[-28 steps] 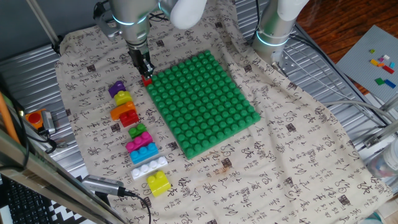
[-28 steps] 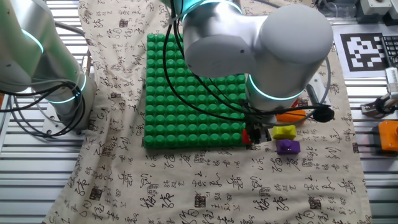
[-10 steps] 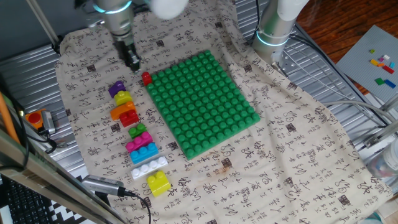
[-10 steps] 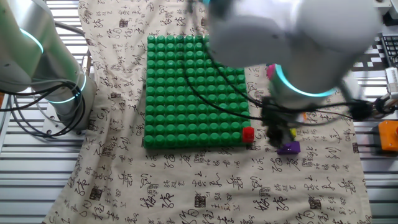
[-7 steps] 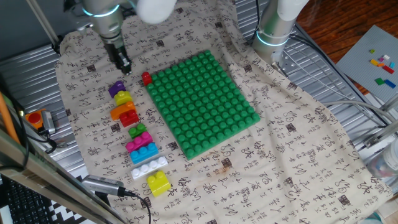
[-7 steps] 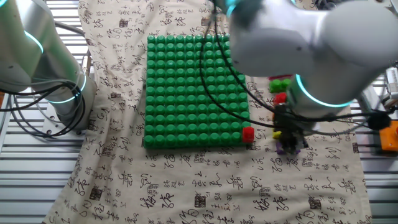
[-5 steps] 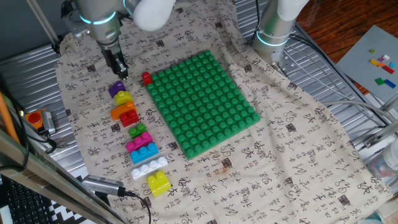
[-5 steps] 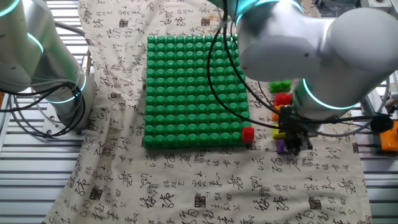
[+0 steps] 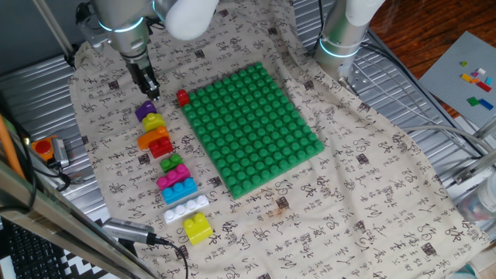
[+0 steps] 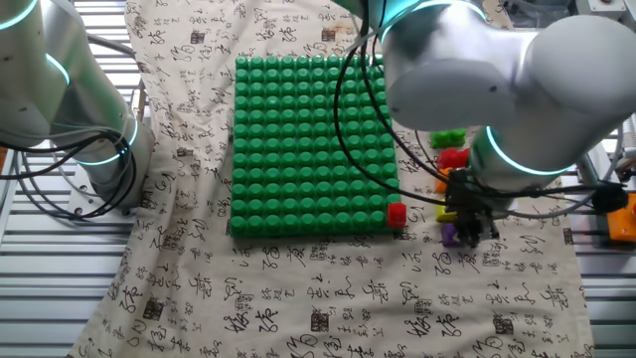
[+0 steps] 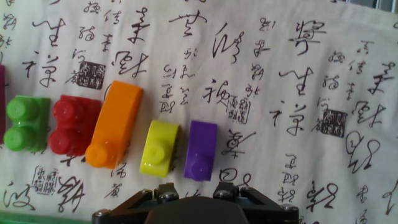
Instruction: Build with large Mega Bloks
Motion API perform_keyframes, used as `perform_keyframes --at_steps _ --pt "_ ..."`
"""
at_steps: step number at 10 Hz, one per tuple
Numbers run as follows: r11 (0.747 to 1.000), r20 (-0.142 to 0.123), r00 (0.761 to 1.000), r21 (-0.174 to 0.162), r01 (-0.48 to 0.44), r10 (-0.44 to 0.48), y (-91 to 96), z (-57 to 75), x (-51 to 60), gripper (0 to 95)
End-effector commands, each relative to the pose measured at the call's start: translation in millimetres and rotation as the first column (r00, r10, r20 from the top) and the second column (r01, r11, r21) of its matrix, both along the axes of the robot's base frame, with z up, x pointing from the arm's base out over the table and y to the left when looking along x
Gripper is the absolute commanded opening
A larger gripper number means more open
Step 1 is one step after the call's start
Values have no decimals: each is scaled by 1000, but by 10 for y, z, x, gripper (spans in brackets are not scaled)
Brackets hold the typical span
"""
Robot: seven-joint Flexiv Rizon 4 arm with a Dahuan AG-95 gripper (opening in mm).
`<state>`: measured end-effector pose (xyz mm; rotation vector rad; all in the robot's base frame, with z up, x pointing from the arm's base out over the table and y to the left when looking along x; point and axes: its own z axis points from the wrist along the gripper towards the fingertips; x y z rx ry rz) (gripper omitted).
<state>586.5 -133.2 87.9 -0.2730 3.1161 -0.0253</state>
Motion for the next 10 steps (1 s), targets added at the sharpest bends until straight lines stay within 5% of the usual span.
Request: perform_keyframes --at_steps 1,10 --pt "999 -35 998 -1 44 -44 5 7 1 380" --pt "990 39 989 -13 144 -143 5 7 1 380"
